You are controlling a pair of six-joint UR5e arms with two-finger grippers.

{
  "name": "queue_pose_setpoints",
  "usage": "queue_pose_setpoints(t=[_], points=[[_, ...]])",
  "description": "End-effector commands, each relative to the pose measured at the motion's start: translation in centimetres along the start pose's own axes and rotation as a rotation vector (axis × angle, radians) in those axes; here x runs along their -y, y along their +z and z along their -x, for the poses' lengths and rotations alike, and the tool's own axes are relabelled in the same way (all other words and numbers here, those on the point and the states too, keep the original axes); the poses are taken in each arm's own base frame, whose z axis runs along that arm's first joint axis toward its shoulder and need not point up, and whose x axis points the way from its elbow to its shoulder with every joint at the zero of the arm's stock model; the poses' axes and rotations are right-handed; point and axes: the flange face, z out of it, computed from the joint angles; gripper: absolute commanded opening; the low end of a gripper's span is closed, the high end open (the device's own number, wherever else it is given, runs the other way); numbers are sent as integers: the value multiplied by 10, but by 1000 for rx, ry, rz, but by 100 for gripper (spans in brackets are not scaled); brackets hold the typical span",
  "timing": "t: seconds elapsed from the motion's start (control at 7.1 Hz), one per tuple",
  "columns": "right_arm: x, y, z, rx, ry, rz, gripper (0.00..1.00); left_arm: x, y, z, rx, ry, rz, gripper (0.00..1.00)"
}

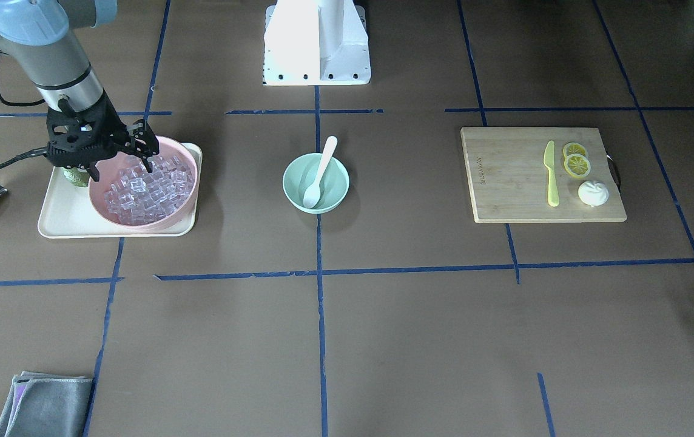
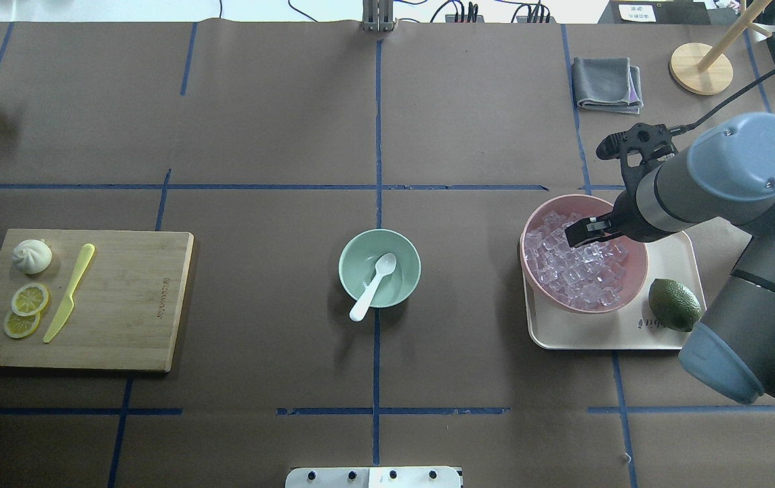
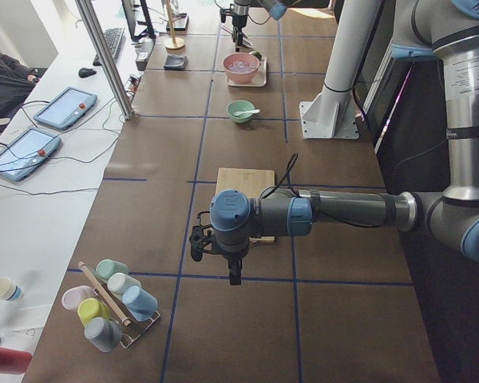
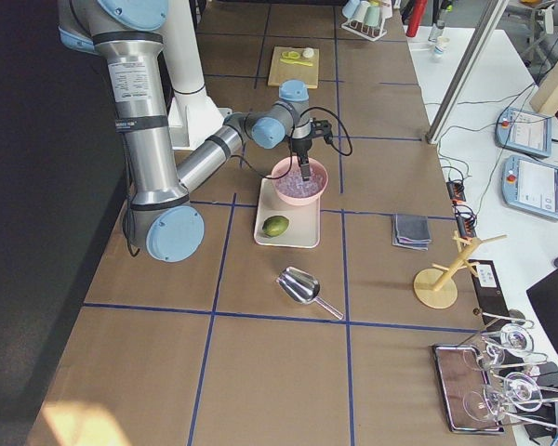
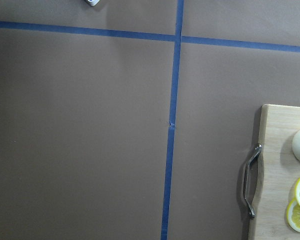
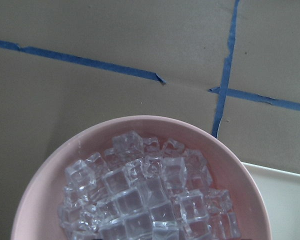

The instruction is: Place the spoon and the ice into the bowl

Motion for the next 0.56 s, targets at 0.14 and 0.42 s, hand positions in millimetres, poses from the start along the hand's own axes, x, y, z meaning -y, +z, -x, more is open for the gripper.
queue_pose_setpoints(t=[0.14, 0.42], points=[[-9, 28, 6, -25, -14, 37, 75, -1, 0, 1, 1, -1, 1, 100], [-12, 33, 8, -29, -20, 47, 69, -1, 0, 0, 1, 0, 0, 100]])
